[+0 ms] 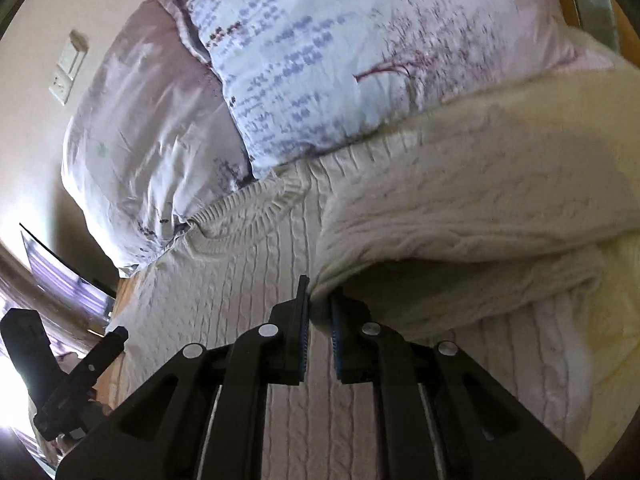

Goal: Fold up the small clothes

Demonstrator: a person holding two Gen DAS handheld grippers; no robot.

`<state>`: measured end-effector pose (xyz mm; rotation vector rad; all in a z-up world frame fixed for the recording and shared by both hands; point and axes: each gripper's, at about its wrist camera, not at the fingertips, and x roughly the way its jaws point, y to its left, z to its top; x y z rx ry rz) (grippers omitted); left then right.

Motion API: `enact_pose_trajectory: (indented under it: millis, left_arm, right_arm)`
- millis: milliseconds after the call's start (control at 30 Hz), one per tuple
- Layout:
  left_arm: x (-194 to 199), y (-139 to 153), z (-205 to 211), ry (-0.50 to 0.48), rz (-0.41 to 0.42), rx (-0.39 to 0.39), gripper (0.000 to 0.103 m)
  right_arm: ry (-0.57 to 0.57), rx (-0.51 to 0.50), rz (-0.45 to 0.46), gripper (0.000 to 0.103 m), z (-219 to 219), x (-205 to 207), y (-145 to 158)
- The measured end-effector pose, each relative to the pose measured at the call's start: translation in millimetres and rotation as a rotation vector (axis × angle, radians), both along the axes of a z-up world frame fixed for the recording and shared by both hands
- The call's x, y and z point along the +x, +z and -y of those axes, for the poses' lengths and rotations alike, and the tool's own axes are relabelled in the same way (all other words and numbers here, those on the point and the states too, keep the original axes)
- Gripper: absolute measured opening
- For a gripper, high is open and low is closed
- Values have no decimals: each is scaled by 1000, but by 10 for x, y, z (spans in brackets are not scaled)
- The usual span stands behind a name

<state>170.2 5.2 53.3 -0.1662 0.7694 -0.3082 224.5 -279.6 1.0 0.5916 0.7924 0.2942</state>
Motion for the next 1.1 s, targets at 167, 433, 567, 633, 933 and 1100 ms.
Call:
enact_pose_trajectory:
  millis: [167,433,567,633,933,1100]
  left_arm:
    - [121,-2,154,-93,-58,-86,101]
    - [339,-109,323,-148,-165,-215,101]
    - [349,-147,161,-125,-184,-261,101]
    - [345,-156,40,-102,-177,-305,101]
    - [331,-260,-236,-39,-222,-457,101]
    - [376,-382,-232,-21,-290,-502,93]
  right_arm:
    - [-115,154,-15,55,379,-168,-17]
    - [-419,145,-35,30,815,-207,29]
    - [-402,-16,55,10,661,-108,298]
    - [-306,-63,146,9,364,-64,521]
    - [275,-102,14,42,-1003,261,248]
    - [163,60,-42,60,-539,8,80]
